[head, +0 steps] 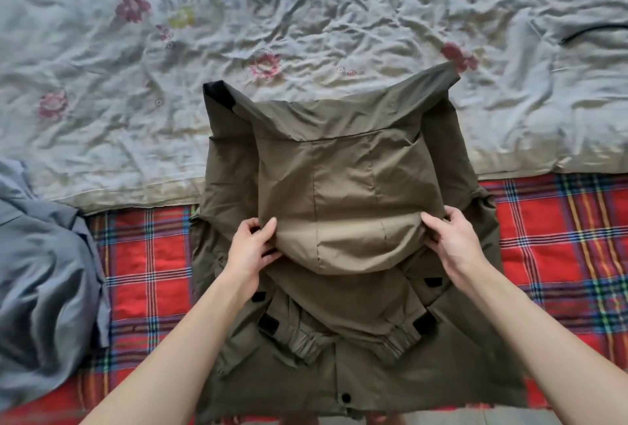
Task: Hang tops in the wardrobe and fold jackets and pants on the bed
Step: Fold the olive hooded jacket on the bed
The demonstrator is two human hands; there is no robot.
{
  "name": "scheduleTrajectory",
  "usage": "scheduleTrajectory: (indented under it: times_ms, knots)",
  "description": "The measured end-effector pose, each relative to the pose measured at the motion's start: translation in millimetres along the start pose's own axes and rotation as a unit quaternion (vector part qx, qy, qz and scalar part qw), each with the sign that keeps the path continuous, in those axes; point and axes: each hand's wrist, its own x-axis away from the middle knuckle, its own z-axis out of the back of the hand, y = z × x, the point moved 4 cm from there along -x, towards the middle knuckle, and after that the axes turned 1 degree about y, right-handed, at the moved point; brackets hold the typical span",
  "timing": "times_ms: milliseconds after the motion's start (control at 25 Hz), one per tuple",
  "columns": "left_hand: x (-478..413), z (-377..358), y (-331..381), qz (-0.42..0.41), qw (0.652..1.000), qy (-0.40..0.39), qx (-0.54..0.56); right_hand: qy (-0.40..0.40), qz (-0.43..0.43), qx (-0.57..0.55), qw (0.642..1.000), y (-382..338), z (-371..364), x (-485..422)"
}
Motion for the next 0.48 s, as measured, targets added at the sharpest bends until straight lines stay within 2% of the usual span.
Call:
scheduleTrajectory:
  times_ms: [160,280,360,400,480]
  knots:
    - [4.7,-4.0,-7.3,-0.011,0.998,-0.004,-0.066,-0.025,0.010,0.087,0.996,1.6,-4.9,9.7]
    - [10.1,2.5,-14.9,-0.007,0.999,-0.042,-0.033,-0.073,-0.031,0.085,0.993,11.1,-2.7,19.3]
    - [15.1,14.5,-26.3,0.023,0.998,-0.059,-0.025,-0.110,-0.035,0.179,0.977,19.9,5.4,30.5]
    - [16.2,21.1,-30.0,0.030,0.997,-0.053,-0.044,-0.127,-0.028,0.235,0.963,21.7,8.5,35.4]
    - [14.3,25.4,-21.5,0.005,0.998,-0.013,-0.068,-0.108,-0.013,0.236,0.966,16.1,9.7,28.3]
